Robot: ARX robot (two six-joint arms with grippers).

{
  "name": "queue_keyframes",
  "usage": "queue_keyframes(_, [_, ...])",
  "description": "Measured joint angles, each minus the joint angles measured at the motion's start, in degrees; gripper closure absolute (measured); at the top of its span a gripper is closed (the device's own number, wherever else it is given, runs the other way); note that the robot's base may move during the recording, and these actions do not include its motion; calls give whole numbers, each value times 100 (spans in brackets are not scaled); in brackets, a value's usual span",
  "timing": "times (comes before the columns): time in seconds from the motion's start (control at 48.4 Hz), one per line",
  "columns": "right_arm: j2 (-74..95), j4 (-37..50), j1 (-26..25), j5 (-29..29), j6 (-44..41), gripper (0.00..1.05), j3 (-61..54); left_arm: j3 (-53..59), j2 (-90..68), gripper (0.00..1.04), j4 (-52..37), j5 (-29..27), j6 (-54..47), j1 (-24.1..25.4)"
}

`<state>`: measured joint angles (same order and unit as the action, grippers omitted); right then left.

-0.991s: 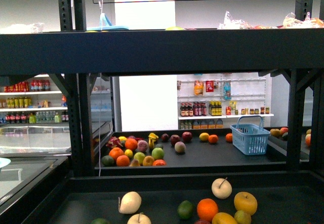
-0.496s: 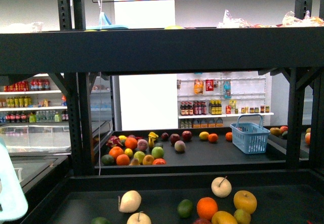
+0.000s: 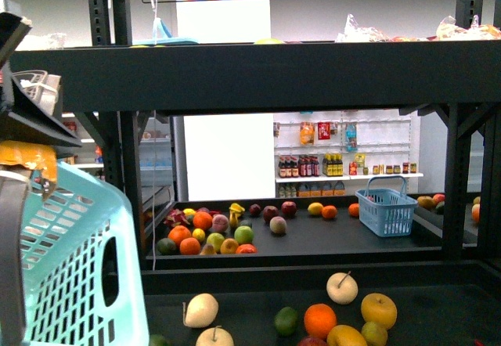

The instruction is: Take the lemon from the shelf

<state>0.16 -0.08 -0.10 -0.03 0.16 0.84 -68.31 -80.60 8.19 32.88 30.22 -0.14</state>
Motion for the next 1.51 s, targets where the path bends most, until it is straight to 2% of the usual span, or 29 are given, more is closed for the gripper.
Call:
queue_keyframes(0.33, [0, 0, 0, 0, 0, 8, 0, 92, -240, 95, -647, -398, 595, -835])
queue_keyframes(0.578, [0, 0, 0, 0, 0, 8, 0, 452, -614, 95, -1200, -417, 977, -1381])
queue_keyframes(0.991, [2, 0, 0, 4, 2, 8, 0, 570, -846, 95, -1506, -127, 828, -1563])
queue_keyframes(1.053, [232, -382, 157, 570, 166, 8, 122, 570, -848, 95, -1506, -111, 804, -1567])
queue_keyframes(1.074, [546, -492, 210, 920, 332, 8, 214, 570, -852, 95, -1506, -105, 796, -1569])
queue_keyframes(1.156, [1486, -116, 42, 970, 509, 8, 326, 573, -852, 95, -1506, -105, 791, -1576])
queue_keyframes(1.425, [5396, 2610, -837, -44, 651, 8, 1357, 573, -857, 95, -1506, -118, 750, -1582])
queue_keyframes(1.507, [6207, 2975, -925, -214, 649, 8, 1690, 573, -857, 95, -1506, -116, 750, -1585])
